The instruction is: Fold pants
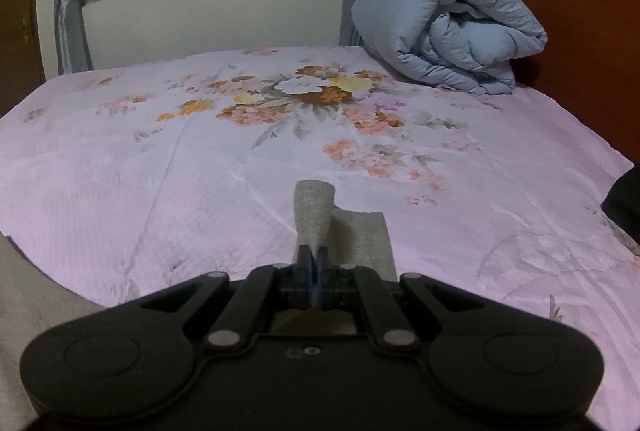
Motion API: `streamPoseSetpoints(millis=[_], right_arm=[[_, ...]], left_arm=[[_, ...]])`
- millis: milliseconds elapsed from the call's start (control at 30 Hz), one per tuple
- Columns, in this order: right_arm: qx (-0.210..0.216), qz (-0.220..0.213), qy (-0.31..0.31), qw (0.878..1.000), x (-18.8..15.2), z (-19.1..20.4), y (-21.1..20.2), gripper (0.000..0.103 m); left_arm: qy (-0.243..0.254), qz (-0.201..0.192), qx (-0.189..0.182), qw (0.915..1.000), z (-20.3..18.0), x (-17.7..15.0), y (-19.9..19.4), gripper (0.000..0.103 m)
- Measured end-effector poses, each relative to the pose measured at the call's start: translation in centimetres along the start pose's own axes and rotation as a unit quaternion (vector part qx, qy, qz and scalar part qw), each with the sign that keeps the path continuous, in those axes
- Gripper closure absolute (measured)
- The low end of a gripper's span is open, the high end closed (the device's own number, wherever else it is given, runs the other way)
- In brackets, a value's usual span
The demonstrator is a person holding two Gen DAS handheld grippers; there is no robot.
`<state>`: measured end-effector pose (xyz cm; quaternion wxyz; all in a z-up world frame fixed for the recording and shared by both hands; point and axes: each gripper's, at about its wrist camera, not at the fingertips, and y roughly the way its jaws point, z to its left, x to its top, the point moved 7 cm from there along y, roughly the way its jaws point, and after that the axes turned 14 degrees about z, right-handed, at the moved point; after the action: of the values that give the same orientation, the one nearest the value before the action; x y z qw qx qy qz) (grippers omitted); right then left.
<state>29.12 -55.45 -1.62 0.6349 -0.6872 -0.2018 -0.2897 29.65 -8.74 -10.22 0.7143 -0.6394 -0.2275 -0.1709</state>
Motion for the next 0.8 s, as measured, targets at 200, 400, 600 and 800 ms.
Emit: streamPoseSetpoints(millis=[200, 400, 600, 800], right_arm=[[-0.008, -0.023, 0.022, 0.999, -0.4, -2.3, -2.8, 0.103], [-0.018, -0.042, 0.053, 0.998, -1.7, -5.9, -6.1, 0.103], [-0.027, -0.051, 0.083, 0.995, -3.9, -9.1, -8.6, 0.103], [-0.016, -0.042, 0.131, 0.99, -7.9, -11.5, -9.1, 0.103]], left_arm=[[0.004, -0.007, -0.013, 0.9999, -0.9, 0.3, -1.2, 0.0], [0.025, -0.005, -0.03, 0.9992, -1.3, -0.7, -2.1, 0.0], [0.043, 0.0, -0.046, 0.998, -1.6, -1.2, -2.8, 0.0], [0.05, 0.012, -0.045, 0.9977, -1.4, -1.5, -2.7, 0.0]])
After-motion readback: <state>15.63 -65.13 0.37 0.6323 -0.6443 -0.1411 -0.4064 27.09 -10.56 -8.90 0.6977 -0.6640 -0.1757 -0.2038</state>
